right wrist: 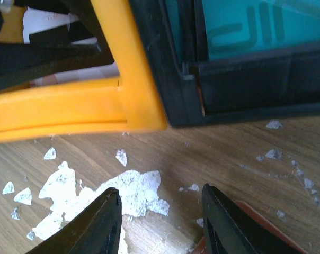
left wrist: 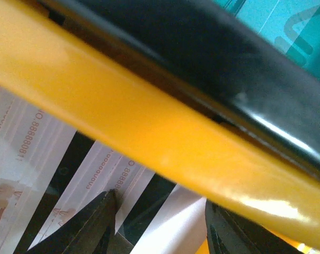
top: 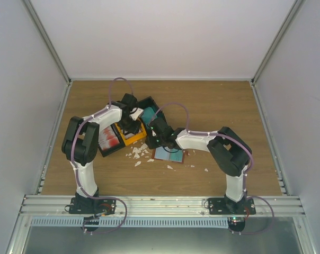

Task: Put the credit cards into the card holder
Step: Pick up the credit card from the storage box.

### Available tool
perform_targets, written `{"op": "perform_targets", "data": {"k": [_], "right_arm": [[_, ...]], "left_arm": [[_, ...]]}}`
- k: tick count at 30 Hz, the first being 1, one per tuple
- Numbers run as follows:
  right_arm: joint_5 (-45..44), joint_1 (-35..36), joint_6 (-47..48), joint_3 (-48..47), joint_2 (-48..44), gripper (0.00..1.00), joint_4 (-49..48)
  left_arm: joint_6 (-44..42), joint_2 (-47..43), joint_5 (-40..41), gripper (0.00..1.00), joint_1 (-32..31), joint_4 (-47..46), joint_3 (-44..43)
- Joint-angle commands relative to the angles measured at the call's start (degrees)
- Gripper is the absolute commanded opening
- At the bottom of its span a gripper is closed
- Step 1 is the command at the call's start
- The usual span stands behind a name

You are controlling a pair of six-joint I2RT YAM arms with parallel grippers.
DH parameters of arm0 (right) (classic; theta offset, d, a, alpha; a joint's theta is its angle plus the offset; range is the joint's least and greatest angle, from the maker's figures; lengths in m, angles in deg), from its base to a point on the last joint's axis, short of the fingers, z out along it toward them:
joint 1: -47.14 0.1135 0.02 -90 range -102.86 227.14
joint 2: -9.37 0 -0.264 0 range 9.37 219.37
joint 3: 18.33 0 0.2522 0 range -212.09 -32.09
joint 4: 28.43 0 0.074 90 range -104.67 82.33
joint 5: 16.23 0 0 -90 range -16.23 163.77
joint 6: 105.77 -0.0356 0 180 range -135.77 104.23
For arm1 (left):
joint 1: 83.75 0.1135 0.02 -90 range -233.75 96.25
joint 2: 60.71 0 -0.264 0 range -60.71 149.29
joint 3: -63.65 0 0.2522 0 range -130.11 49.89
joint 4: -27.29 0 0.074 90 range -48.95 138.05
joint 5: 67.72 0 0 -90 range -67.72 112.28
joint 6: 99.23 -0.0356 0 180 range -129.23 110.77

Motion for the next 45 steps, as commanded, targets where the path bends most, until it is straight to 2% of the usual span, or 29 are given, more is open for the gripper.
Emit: {"op": "perform_targets", "data": {"k": [1, 15, 24, 30, 39, 45], "right_arm": [[-2.6, 0.5, 0.3, -2.6, 1.9, 0.44, 1.2], [-4.4, -0.1, -0.2, -4.8, 4.2, 0.43, 2.5], [-4.4, -0.5, -0.3, -5.5, 4.8, 0.43, 2.6], [-4.4, -0.5, -0.2, -5.5, 4.8, 0.43, 2.8], [-4.2, -0.6, -0.4, -5.1, 4.5, 0.43, 2.7], [-4.2, -0.5, -0.5, -4.8, 4.5, 0.43, 2.6]], "left_arm": [[1.4, -0.8, -5.3, 0.46, -0.2, 2.5, 2.8], [1.4, -6.8, -10.4, 0.38, -0.5, 3.8, 2.9], [1.6, -9.0, -10.2, 0.37, -0.8, 4.4, 5.2], [1.8, -10.8, -10.0, 0.33, -1.4, 4.8, 6.6], [2.3, -11.9, -9.5, 0.22, -1.8, 5.4, 6.5], [2.7, -10.7, -8.3, 0.22, -1.8, 5.0, 6.6]]}}
